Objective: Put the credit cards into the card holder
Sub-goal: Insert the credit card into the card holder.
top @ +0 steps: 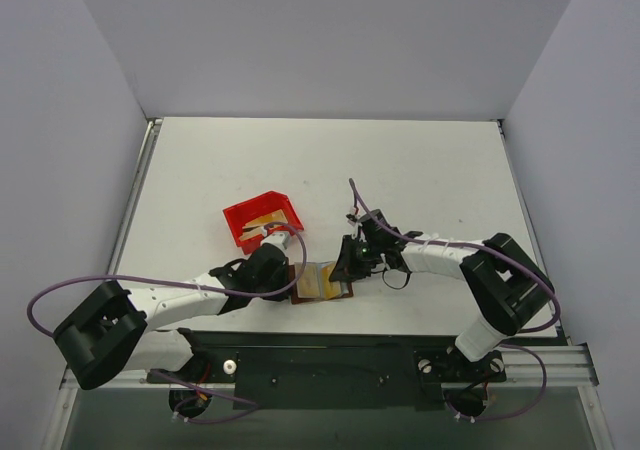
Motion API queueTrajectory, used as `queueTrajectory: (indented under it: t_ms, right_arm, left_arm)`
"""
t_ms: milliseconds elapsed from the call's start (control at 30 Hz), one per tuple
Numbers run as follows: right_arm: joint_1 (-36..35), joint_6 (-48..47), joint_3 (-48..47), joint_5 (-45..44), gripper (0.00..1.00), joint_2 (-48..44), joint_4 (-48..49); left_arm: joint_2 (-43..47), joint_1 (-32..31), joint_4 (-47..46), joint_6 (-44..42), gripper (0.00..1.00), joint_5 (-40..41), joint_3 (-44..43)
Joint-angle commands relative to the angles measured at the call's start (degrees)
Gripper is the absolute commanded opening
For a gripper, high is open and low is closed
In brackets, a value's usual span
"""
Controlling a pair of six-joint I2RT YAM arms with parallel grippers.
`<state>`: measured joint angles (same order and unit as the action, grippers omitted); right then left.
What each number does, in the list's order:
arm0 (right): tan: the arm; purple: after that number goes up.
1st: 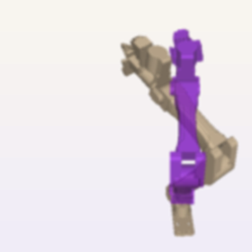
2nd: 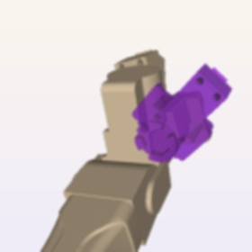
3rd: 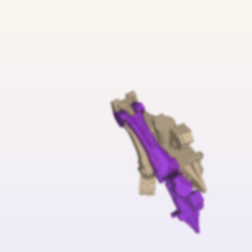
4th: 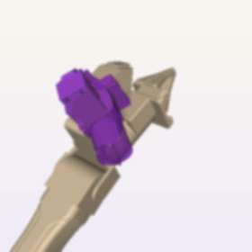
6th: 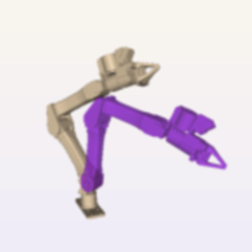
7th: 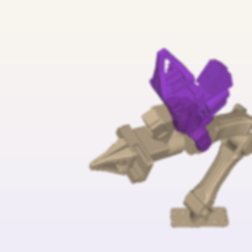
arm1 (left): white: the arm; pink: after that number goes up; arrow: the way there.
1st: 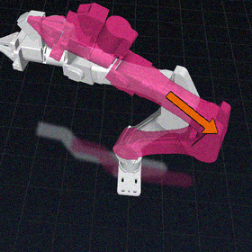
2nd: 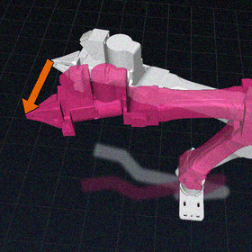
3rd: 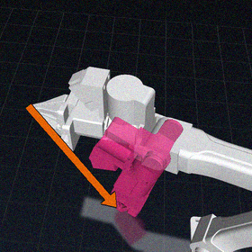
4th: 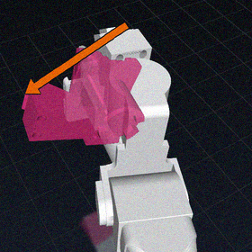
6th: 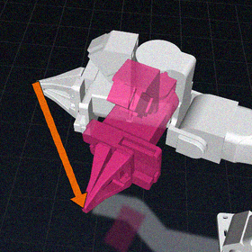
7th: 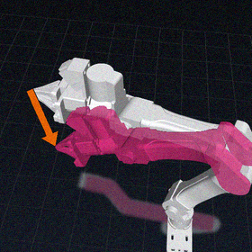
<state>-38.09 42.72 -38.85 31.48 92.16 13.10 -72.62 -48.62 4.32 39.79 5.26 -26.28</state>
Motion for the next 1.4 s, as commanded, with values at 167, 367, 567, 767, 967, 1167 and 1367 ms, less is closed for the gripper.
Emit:
queueTrajectory:
  t_ms: [167,367,567,767,967,1167,1367]
  right_arm:
    - [-2.2,0.3,-1.0,-0.9,0.0,-0.4,-0.6]
    - [-2.3,0.0,-1.0,-1.3,0.0,-2.0,-1.9]
    - [-2.2,-0.4,-1.1,-2.0,0.0,-3.4,-3.2]
    - [-2.3,-0.4,-1.5,-1.6,0.0,-2.5,-3.1]
    - [-3.0,-1.2,-3.3,-3.3,0.0,-0.3,-5.6]
    - [-3.7,-2.6,-4.7,-8.7,0.0,0.1,-12.1]
    - [-3.8,-3.0,-5.6,-11.4,0.0,0.7,-15.4]
  left_arm:
    - [-3.7,0.2,1.9,-0.8,0.0,-0.3,0.7]
    - [-3.8,0.2,1.9,-1.0,0.0,-0.3,0.8]
    - [-3.6,0.2,1.8,-0.9,0.0,-0.4,1.1]
    - [-3.5,0.1,1.7,-0.9,0.0,-0.5,1.0]
    - [-2.7,0.2,4.0,-0.9,0.0,-0.3,-0.5]
    - [2.1,0.2,12.8,-1.3,0.0,3.5,-6.4]
    - [6.3,0.2,21.0,-2.6,0.0,7.2,-14.1]
